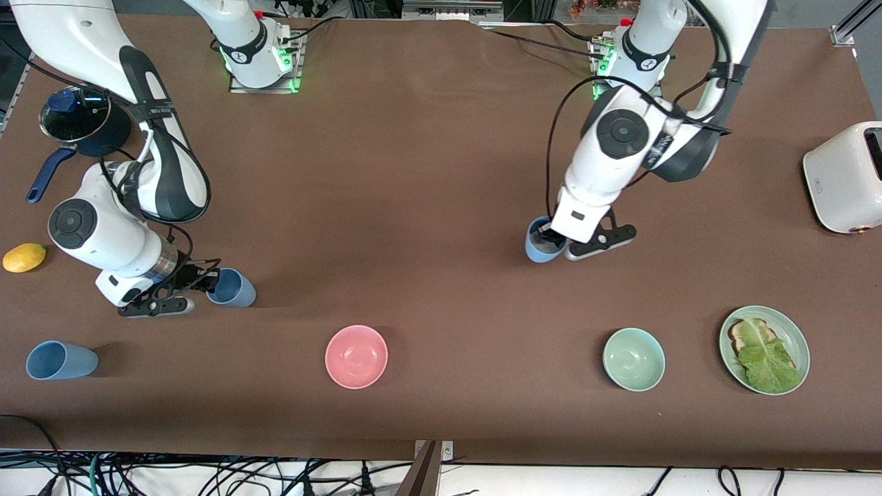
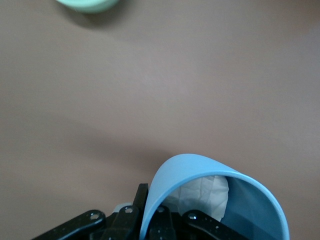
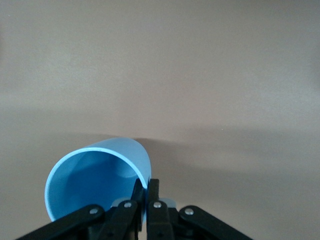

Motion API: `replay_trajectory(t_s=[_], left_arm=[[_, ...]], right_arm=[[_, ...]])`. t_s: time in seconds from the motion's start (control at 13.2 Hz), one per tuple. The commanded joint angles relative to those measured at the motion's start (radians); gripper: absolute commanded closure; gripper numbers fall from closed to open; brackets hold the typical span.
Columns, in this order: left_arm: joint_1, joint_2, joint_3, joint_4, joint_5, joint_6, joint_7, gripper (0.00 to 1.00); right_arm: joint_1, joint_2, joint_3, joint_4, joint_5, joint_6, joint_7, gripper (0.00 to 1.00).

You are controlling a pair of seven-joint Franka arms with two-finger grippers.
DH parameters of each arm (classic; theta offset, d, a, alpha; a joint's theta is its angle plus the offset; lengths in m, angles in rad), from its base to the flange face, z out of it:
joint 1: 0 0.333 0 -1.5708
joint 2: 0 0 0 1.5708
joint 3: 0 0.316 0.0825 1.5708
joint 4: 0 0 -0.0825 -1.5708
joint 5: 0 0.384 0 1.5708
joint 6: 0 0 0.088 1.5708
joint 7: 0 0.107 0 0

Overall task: Stack blue cups with both arms
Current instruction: 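Carry the left gripper's cup to the table middle while the right gripper lifts its cup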

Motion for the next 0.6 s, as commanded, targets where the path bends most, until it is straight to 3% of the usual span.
replay_trajectory(t_s=[0.0,0.15,0.53], left_arm=[[-0.095,0.095,0.054,0.101,0.012,-0.011,-0.089,1.00],[-0.186,0.137,0.117,0.150,0.006,-0.011,-0.142,1.00],[-0.293,0.293,0.127,0.303,0.006,-0.007,-0.296,1.00]], right_arm=[[-0.002,-0.012,0.003,0.078,0.012,-0.120,-0.013,1.00],[-0.002,-0.013,0.002,0.119,0.009,-0.180,-0.011,1.00],[0.001,-0.029,0.000,0.291,-0.008,-0.439,-0.010,1.00]])
